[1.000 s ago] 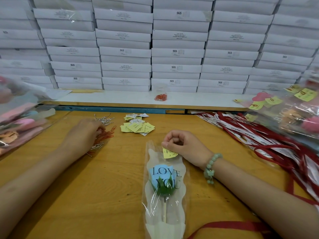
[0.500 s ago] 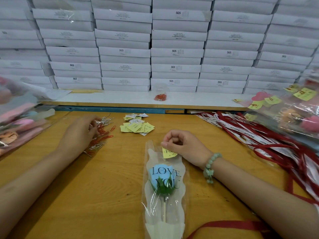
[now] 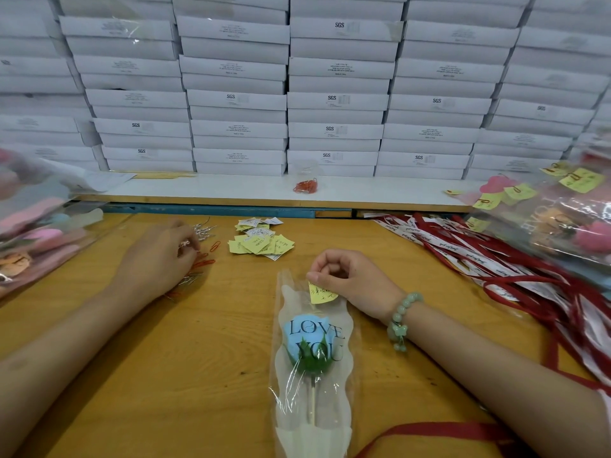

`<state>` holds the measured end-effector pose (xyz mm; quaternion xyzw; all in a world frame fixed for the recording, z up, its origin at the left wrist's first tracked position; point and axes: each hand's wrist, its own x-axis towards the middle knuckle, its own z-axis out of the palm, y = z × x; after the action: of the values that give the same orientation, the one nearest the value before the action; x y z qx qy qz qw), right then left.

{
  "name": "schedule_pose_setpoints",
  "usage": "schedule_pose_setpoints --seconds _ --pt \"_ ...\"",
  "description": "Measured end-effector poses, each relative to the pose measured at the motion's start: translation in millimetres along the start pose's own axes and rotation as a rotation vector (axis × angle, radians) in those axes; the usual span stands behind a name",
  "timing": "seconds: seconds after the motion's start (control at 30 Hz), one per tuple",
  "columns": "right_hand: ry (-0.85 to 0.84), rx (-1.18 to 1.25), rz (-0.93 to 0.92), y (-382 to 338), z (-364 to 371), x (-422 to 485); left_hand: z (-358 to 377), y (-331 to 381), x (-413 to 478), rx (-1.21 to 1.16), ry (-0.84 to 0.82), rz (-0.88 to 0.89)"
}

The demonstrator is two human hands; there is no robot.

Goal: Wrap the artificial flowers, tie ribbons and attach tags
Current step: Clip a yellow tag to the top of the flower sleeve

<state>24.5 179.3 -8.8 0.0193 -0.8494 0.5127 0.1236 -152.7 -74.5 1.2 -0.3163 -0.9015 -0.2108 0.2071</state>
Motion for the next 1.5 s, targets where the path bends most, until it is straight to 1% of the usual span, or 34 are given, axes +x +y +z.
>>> schedule_pose_setpoints --seconds 0.03,0.17,0.23,0.43,0.53,0.6,0.67,0.73,0.8,0.87,1.0,1.17,1.37,1.5 --pt "0.002 -0.001 0.001 0.1 0.1 -0.2 1.4 1.5 1.1 0.014 -0.027 0.025" --pt "0.004 0.001 0.006 0.3 0.3 -0.2 6.6 7.7 4.0 0.058 -0.252 0.089" --pt "0.005 -0.002 0.006 0.1 0.2 0.1 8.2 7.7 5.0 0.087 -0.29 0.092" --pt "0.011 -0.009 0.006 0.7 0.4 0.1 8.4 9.1 4.1 0.112 -0.129 0.053" --pt "0.012 -0.001 0.006 0.4 -0.1 -0.2 7.9 9.6 0.0 0.022 -0.023 0.028" --pt "0.018 0.009 0.01 0.3 0.2 -0.1 3.4 13.7 -1.2 -0.09 0.101 0.025" --pt "0.032 0.031 0.017 0.4 0.5 0.2 -4.8 25.3 -0.3 -0.28 0.189 0.002" --pt "0.046 0.049 0.027 0.6 0.7 0.8 -13.1 45.5 0.9 -0.556 0.191 -0.053" --pt "0.064 0.061 0.037 0.0 1.0 0.8 -18.9 72.0 -1.5 -0.791 0.123 -0.097" --pt "0.087 0.074 0.047 -0.8 1.7 1.0 -16.6 97.7 -8.3 -0.954 0.01 -0.117" --pt "0.1 0.08 0.066 -2.7 3.9 0.9 5.0 124.8 -24.7 -1.02 -0.223 -0.133" --pt "0.146 0.076 0.072 -3.4 8.0 2.5 19.6 120.9 -30.6 -1.123 -0.458 -0.078" --pt "0.187 0.063 0.077 -4.5 10.4 2.2 20.3 121.6 -32.1 -1.108 -0.539 -0.043" --pt "0.173 0.12 0.067 -9.1 10.8 -0.3 19.8 120.5 -33.2 -1.145 -0.515 -0.069"
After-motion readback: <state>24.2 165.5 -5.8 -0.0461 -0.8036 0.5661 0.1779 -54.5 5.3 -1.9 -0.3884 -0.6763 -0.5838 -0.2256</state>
